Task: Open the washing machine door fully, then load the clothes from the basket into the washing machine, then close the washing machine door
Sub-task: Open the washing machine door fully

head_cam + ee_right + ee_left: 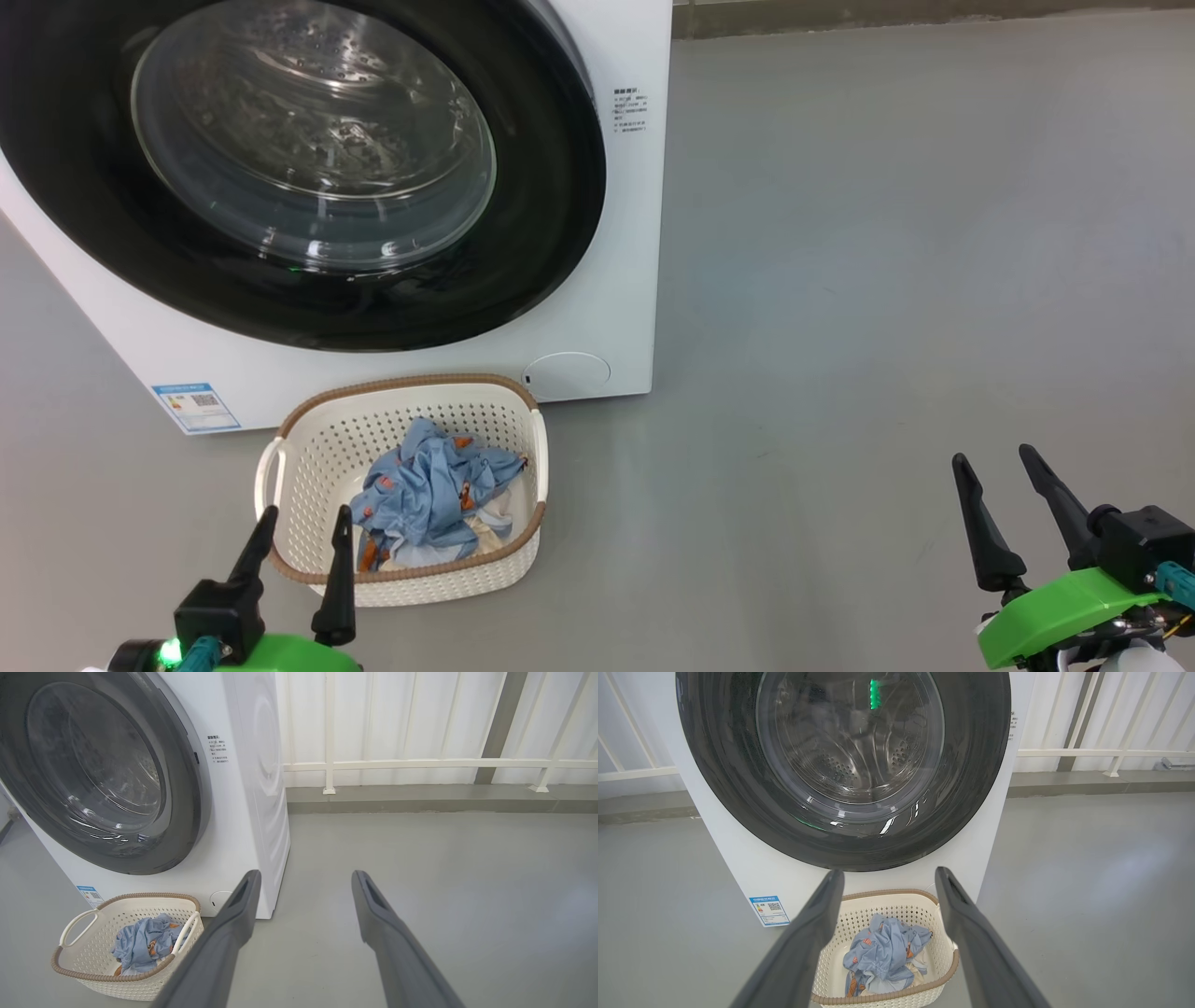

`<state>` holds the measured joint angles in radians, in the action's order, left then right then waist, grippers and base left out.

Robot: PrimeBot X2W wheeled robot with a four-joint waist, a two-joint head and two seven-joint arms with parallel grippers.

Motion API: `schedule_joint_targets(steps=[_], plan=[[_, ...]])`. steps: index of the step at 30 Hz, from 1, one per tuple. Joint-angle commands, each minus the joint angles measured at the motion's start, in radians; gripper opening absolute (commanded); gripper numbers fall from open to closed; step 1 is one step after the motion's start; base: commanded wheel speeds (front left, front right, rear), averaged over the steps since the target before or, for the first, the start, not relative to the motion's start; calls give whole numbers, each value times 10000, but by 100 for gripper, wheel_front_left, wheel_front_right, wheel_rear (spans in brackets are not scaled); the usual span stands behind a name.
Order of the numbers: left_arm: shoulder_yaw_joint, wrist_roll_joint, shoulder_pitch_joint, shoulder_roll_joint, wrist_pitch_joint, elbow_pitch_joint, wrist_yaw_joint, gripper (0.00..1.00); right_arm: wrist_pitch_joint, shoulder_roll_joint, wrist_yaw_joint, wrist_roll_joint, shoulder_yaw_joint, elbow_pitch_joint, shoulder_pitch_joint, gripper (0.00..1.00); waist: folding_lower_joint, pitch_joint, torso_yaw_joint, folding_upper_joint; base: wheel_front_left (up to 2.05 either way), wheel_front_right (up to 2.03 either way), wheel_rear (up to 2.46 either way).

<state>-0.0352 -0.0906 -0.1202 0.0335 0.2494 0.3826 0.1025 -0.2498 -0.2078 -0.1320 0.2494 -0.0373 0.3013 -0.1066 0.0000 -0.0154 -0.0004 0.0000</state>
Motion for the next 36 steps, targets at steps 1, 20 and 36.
schedule_joint_targets(steps=[1,20,36], plan=[[326,60,-263,176,124,-371,30,100,-120,-118,13,95,204,-282,-274,100,0,-25,3,0,0,0,0],[204,28,-439,170,124,-757,-36,100,-120,-173,13,1098,164,-136,-648,0,0,-466,137,0,0,0,0],[-455,-352,-1331,168,124,-1568,-407,100,1756,-696,13,8828,439,1213,-3764,0,0,-2148,768,0,0,0,0]])
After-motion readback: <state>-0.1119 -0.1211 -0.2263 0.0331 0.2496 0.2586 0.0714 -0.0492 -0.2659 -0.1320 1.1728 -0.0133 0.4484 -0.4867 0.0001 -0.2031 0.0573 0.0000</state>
